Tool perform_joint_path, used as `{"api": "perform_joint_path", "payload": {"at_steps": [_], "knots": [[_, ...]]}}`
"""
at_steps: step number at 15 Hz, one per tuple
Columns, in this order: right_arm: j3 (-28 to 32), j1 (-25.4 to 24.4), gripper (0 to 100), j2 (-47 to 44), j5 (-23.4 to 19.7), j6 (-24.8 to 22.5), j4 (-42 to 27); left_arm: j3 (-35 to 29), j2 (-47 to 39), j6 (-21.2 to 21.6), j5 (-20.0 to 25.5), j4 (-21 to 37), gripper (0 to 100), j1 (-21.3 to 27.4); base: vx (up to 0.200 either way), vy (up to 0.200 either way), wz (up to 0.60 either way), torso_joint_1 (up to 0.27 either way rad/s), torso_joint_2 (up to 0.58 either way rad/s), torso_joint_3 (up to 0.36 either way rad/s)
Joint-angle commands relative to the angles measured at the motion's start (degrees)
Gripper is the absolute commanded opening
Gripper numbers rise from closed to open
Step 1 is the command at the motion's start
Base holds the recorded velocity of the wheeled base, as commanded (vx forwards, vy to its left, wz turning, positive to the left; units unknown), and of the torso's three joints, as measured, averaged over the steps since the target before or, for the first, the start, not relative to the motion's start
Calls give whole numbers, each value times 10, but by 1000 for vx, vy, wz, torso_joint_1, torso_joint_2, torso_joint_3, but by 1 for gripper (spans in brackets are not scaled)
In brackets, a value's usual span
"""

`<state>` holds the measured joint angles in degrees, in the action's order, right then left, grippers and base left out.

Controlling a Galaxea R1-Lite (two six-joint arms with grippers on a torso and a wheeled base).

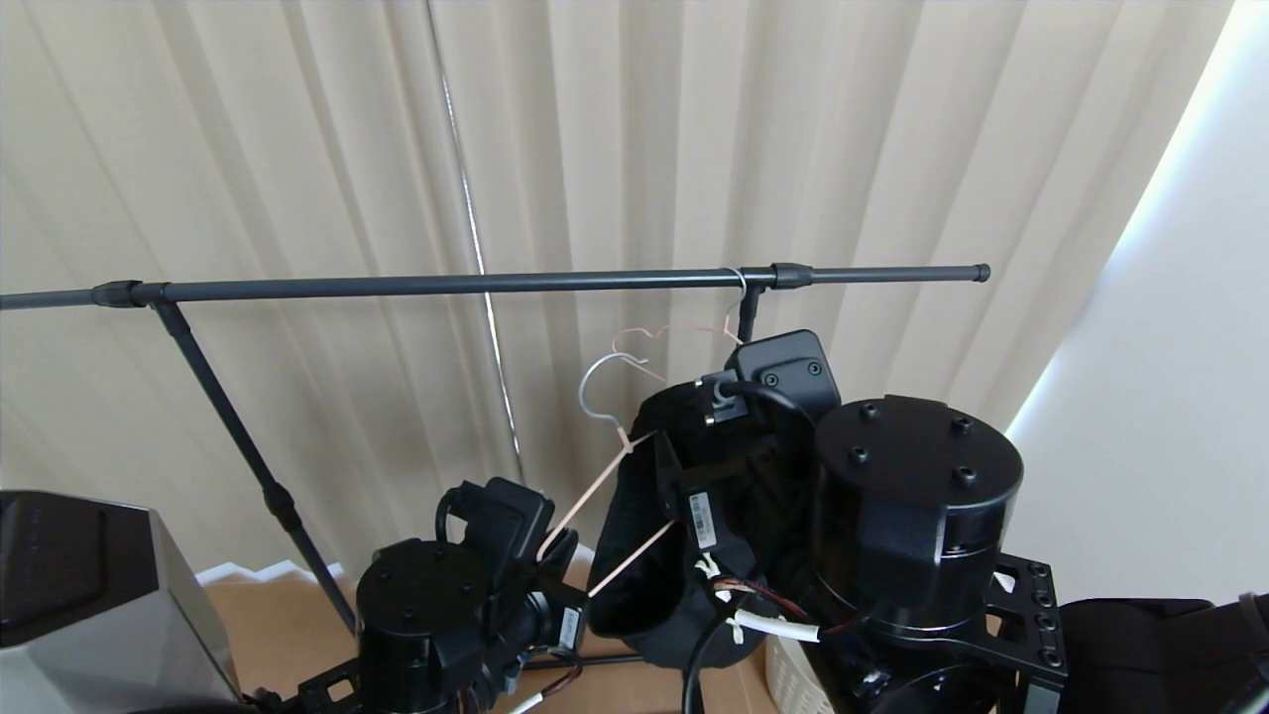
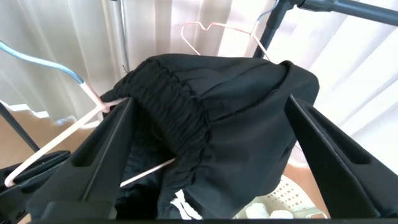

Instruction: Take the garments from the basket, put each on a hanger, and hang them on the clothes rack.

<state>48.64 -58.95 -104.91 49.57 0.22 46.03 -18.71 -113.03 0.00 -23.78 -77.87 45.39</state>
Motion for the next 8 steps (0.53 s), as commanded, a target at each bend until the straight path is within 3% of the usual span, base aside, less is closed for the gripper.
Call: {"api": "perform_joint_path", "payload": {"at_steps": [1, 8], "knots": [[0, 0, 100, 1, 0, 0, 0, 0, 1, 0, 0, -3, 0, -2, 0, 0, 0, 0, 0, 0], [-11, -1, 100, 4, -3, -6, 27, 3, -1, 1, 3, -15, 0, -8, 0, 0, 0, 0, 0, 0]]}}
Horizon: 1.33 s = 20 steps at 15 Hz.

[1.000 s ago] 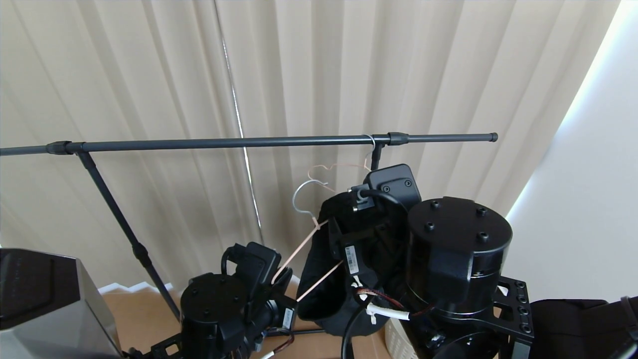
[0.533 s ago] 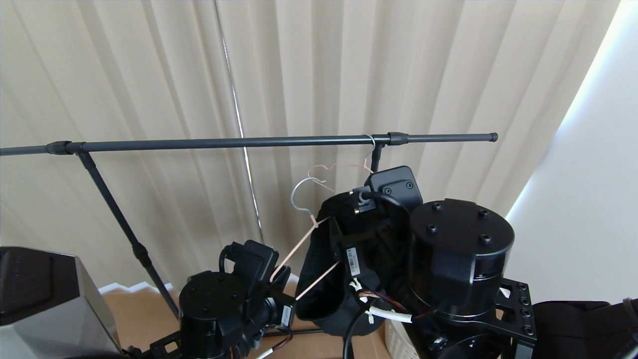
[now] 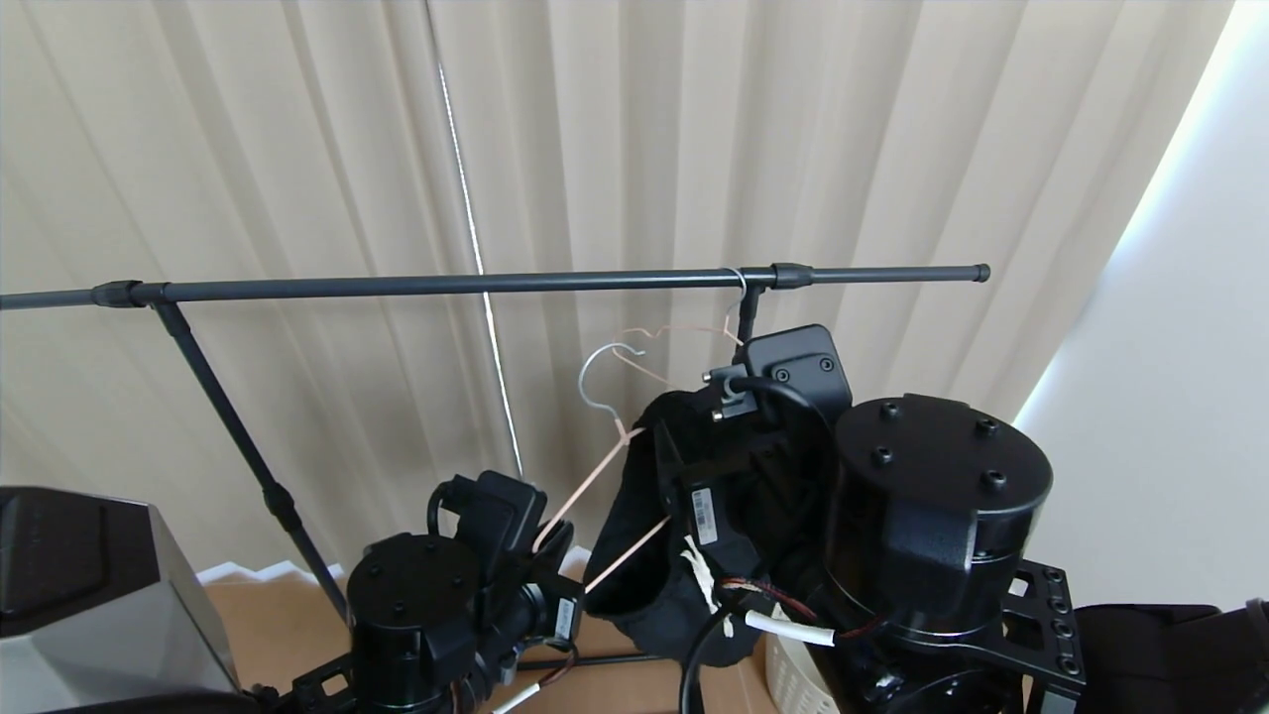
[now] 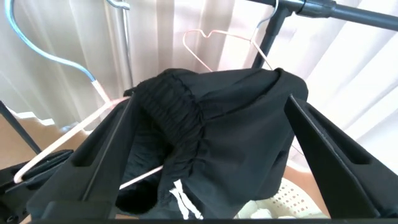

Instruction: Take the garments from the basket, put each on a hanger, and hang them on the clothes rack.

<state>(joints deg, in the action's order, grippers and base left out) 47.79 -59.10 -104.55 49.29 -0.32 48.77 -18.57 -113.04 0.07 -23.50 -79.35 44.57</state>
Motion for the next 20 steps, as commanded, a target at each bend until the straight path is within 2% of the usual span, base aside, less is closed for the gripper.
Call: {"api": "perform_joint_path", "payload": {"at_steps": [1, 2, 3, 4, 5, 7, 9, 11, 12, 13, 14, 15, 16, 17, 18, 19, 20], "knots": [[-4, 0, 100, 1, -1, 0, 0, 4, 0, 0, 1, 0, 0, -1, 0, 0, 0, 0, 0, 0], [-11, 2, 100, 16, -25, 0, -3, 10, 3, 2, 5, -1, 0, -5, 0, 0, 0, 0, 0, 0], [-31, 10, 100, 40, -70, -4, -7, 17, 6, 3, 16, -1, 0, -13, 0, 0, 0, 0, 0, 0], [-46, 36, 100, 65, -111, -17, -6, 23, 11, 4, 36, -1, 0, -23, 0, 0, 0, 0, 0, 0], [-65, 67, 100, 97, -164, -40, -7, 33, 23, 5, 59, -1, 0, -33, 0, 0, 0, 0, 0, 0], [-89, 123, 100, 158, -298, -96, -33, 61, 46, 12, 113, -1, 0, -48, 0, 0, 0, 0, 0, 0], [-75, 203, 100, 211, -429, -128, -157, 82, 51, 32, 145, -3, 0, -58, 0, 0, 0, 0, 0, 0], [-29, 263, 100, 243, -542, -161, -286, 100, 52, 40, 166, -21, 0, -58, 0, 0, 0, 0, 0, 0], [-29, 263, 100, 243, -542, -161, -286, 100, 52, 40, 166, -21, 0, -58, 0, 0, 0, 0, 0, 0], [78, 342, 100, 241, -706, -243, -503, 129, 51, 69, 191, -54, 0, -58, 0, 0, 0, 0, 0, 0], [119, 360, 100, 220, -750, -275, -570, 142, 50, 76, 204, -64, 0, -57, 0, 0, 0, 0, 0, 0], [160, 377, 100, 190, -782, -329, -635, 153, 50, 83, 216, -78, 0, -57, 0, 0, 0, 0, 0, 0], [187, 386, 100, 171, -793, -371, -671, 159, 49, 87, 220, -84, 0, -56, 0, 0, 0, 0, 0, 0], [242, 399, 100, 124, -812, -449, -744, 169, 48, 99, 221, -92, 0, -54, 0, 0, 0, 0, 0, 0], [271, 401, 100, 106, -817, -478, -783, 172, 48, 101, 221, -92, 0, -54, 0, 0, 0, 0, 0, 0], [343, 397, 100, 64, -819, -504, -868, 173, 48, 103, 222, -92, 0, -46, 0, 0, 0, 0, 0, 0], [369, 388, 100, 45, -819, -505, -895, 174, 48, 103, 221, -92, 0, -42, 0, 0, 0, 0, 0, 0]]}}
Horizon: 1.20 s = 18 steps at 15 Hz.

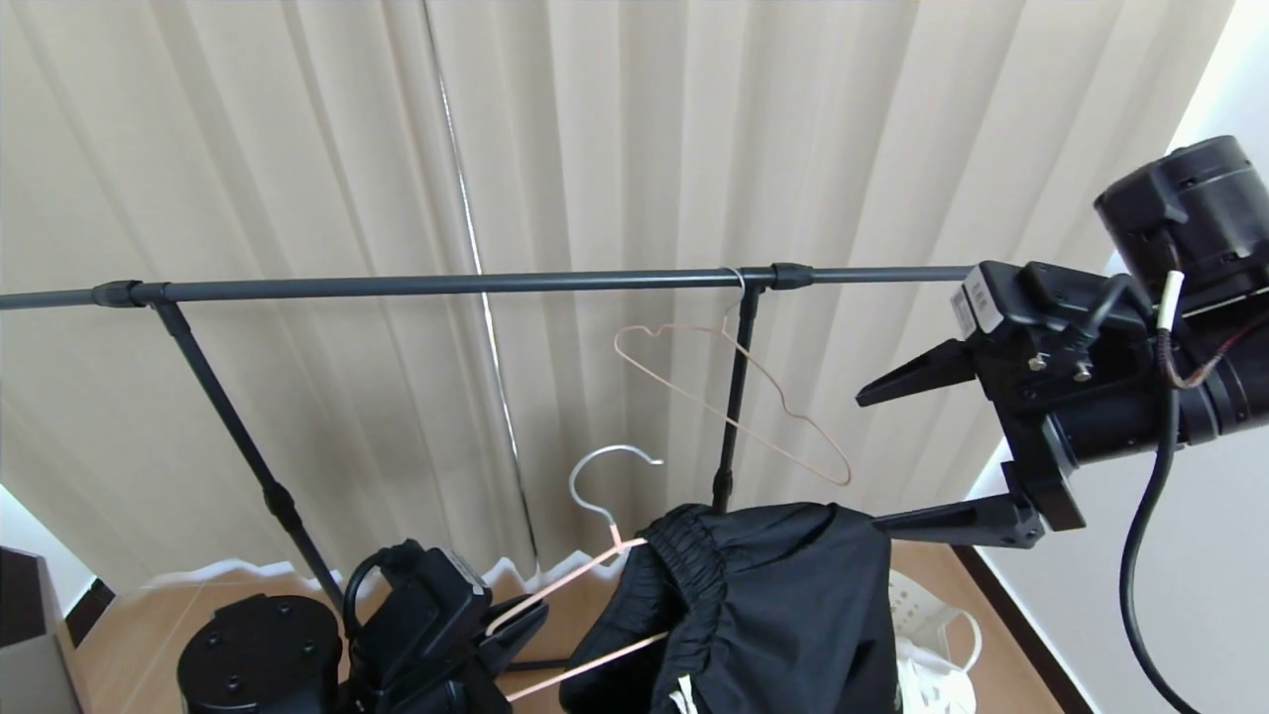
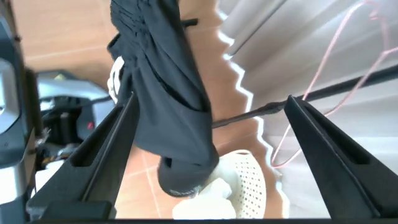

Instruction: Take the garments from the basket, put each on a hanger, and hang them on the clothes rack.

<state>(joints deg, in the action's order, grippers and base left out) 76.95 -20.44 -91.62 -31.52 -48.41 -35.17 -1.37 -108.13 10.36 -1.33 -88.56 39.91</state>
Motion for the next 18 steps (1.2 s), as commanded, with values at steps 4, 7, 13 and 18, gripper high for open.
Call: {"api": "perform_joint_path", "payload": {"at_steps": [4, 7, 13, 18], "knots": [[109, -56, 100, -133, 3, -14, -61, 3, -1, 0, -2, -4, 0, 13, 0, 0, 0, 0, 0, 0], [116, -87, 100, -146, 24, 21, -59, 1, -2, 0, -2, -5, 0, 13, 0, 0, 0, 0, 0, 0], [121, -98, 100, -171, 38, 31, -39, 1, -2, -2, -3, -14, 0, 14, 0, 0, 0, 0, 0, 0], [126, -104, 100, -198, 51, 46, -31, 0, -2, -5, -3, -14, 0, 23, 0, 0, 0, 0, 0, 0]]}}
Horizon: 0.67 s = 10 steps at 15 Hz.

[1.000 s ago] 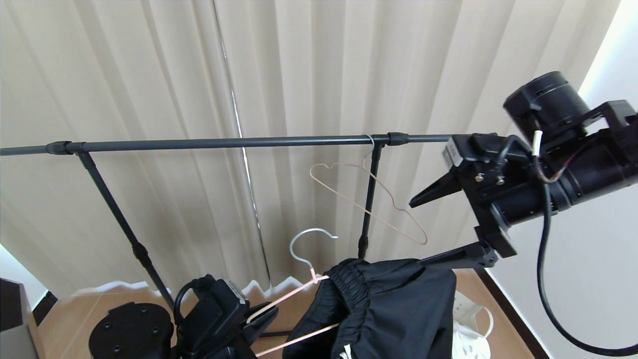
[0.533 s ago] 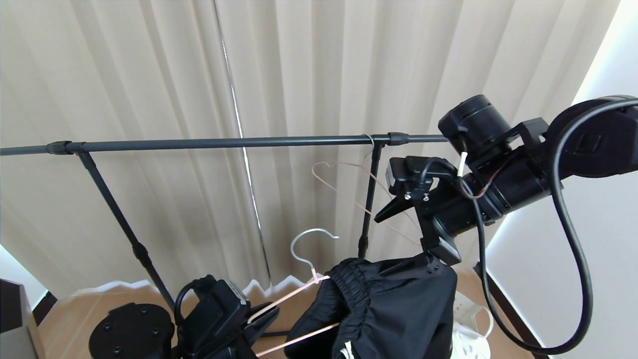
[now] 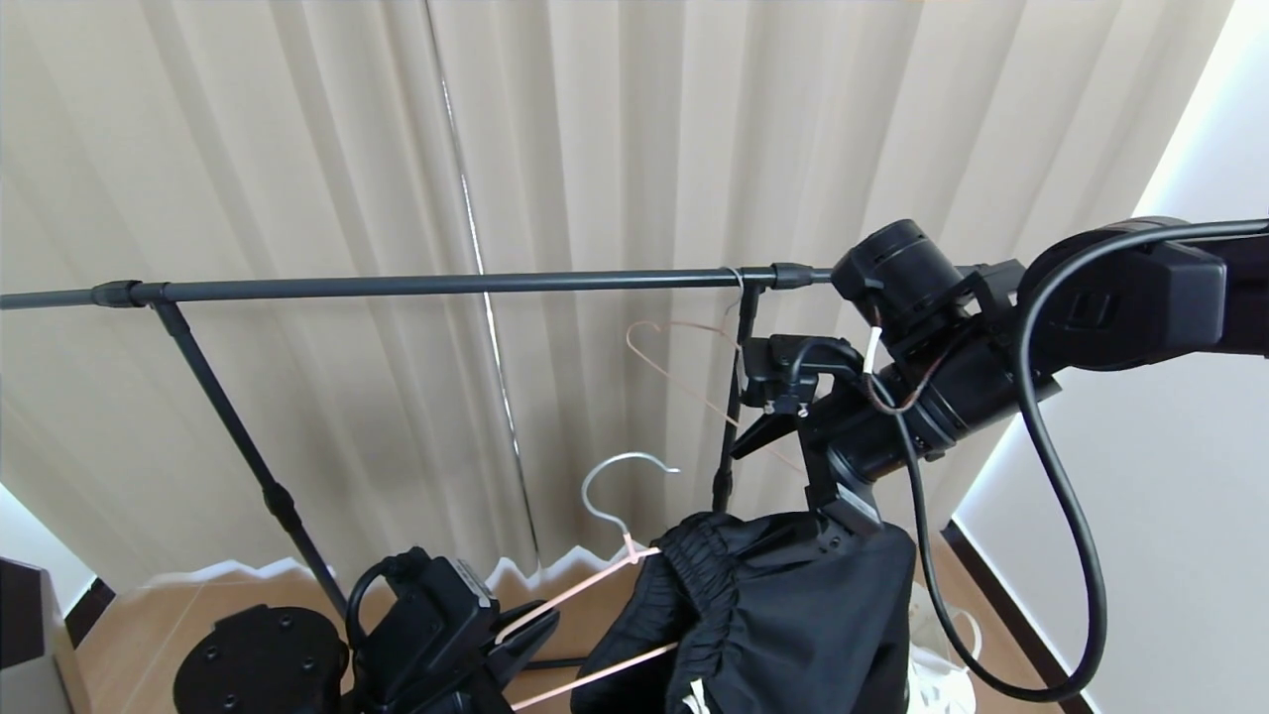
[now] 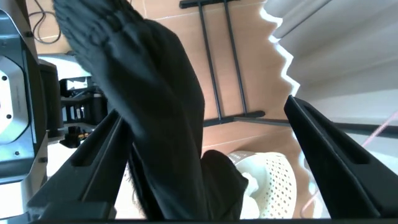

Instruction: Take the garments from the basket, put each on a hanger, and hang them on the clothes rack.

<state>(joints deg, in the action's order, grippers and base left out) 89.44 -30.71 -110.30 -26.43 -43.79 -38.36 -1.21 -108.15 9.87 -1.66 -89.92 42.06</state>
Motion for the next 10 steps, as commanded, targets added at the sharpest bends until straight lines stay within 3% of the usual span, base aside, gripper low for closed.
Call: {"api": "perform_joint_path", "payload": {"at_steps": [1, 6, 10], "knots": [[2, -7, 100, -14, 0, 1, 2, -1, -1, 0, 0, -1, 0, 1, 0, 0, 0, 0, 0, 0], [14, -40, 100, -28, 0, 21, 2, -6, -1, -1, -2, -1, 0, 1, 0, 0, 0, 0, 0, 0], [13, -37, 100, -11, 1, 27, -2, -10, -9, -1, -3, -1, 0, -5, 0, 0, 0, 0, 0, 0]]}}
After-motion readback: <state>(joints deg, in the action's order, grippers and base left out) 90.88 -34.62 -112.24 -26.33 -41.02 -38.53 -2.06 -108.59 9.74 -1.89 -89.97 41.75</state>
